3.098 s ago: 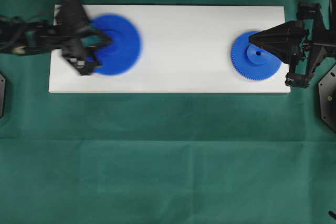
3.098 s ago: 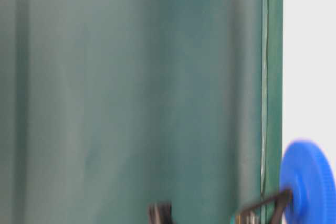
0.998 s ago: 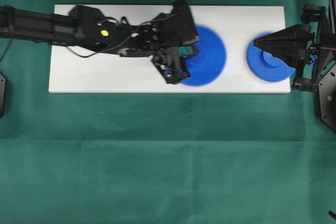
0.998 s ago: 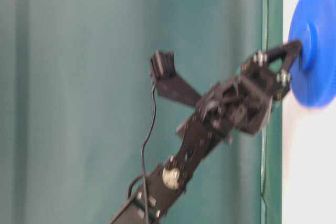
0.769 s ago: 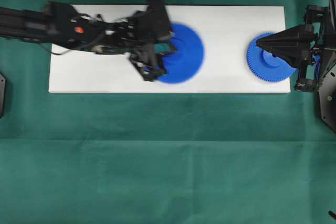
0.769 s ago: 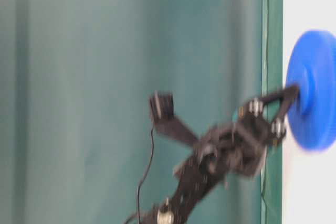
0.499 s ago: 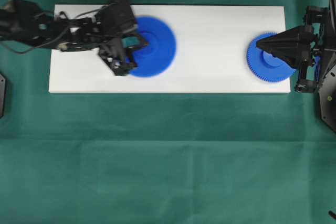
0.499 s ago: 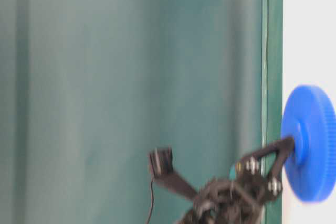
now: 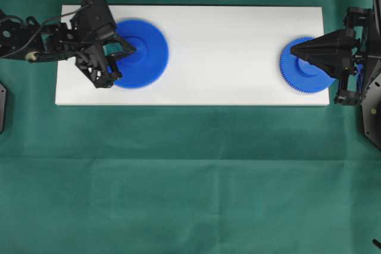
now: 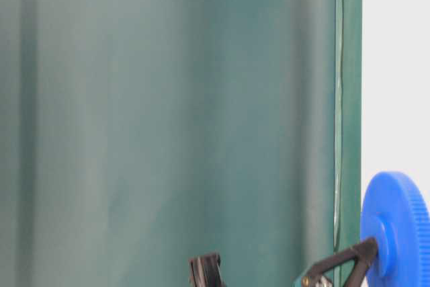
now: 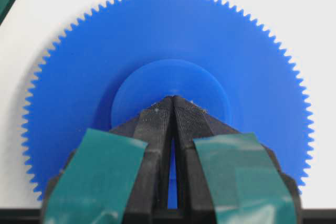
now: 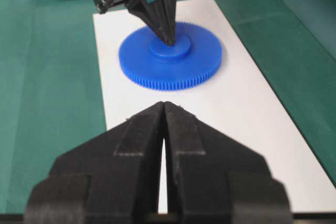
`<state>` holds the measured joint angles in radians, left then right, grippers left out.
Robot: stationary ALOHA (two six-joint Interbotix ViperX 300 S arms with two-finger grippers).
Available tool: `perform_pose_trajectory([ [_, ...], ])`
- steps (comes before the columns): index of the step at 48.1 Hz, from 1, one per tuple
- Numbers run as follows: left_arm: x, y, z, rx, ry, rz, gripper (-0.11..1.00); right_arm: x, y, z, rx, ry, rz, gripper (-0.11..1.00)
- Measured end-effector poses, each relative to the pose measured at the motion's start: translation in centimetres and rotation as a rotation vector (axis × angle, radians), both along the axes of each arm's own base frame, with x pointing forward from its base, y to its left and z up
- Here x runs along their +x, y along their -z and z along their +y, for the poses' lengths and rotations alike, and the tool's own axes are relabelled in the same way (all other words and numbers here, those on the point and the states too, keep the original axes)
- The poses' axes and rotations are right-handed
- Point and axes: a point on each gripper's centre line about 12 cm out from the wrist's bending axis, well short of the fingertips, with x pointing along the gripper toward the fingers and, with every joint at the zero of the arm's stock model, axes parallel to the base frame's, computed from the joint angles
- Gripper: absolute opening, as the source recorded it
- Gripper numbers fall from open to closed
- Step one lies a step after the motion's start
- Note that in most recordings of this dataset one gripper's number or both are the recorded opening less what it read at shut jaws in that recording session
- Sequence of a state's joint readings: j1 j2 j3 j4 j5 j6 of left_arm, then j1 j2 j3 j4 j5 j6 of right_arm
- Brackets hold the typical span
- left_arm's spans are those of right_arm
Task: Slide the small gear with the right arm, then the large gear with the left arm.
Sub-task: 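Slide the large gear back left to the board's left end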
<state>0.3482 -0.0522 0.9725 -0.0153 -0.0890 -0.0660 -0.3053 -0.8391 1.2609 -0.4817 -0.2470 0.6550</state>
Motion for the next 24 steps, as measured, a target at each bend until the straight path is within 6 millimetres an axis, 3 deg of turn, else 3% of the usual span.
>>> perform_pose_trajectory([
  [24, -7.2, -0.7, -1.8, -0.009, -0.037, 0.007, 0.00, 0.1, 0.0, 0.2, -0.001, -0.009, 0.002, 0.50],
])
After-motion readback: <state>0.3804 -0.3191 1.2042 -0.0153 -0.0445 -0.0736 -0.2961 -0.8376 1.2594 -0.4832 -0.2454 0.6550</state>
